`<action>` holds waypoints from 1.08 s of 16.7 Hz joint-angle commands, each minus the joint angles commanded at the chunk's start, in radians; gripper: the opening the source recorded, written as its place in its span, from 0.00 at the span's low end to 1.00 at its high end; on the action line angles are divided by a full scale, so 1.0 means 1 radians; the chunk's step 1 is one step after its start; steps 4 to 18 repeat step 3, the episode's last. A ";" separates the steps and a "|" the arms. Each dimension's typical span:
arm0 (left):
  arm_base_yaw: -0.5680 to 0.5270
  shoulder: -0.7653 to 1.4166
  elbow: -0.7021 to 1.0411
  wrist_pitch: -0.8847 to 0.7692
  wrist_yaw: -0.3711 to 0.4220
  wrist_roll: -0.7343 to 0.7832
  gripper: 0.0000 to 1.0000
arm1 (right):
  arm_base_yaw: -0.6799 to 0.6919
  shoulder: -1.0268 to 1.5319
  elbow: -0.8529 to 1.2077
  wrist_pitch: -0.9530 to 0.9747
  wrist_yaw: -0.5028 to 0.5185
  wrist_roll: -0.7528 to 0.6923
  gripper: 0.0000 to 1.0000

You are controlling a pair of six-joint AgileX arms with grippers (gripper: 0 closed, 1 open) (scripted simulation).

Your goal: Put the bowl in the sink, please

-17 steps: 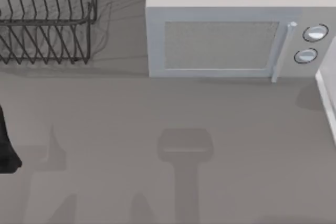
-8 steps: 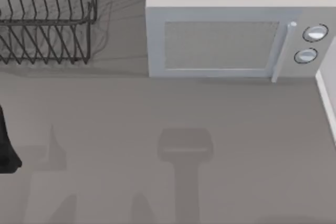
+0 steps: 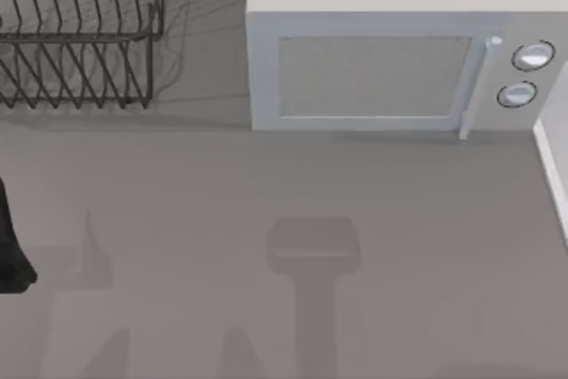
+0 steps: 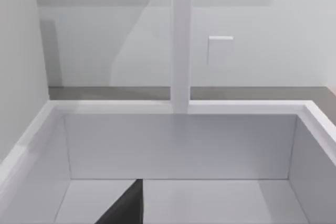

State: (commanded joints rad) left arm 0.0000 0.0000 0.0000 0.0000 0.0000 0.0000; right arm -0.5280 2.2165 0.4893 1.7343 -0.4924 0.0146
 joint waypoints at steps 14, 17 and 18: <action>0.000 0.000 0.000 0.000 0.000 0.000 1.00 | 0.000 0.000 0.000 0.000 0.000 0.000 1.00; 0.000 0.000 0.000 0.000 0.000 0.000 1.00 | 0.000 0.000 0.000 0.000 0.000 0.000 1.00; 0.000 0.000 0.000 0.000 0.000 0.000 1.00 | 0.000 0.000 0.000 0.000 0.000 0.000 1.00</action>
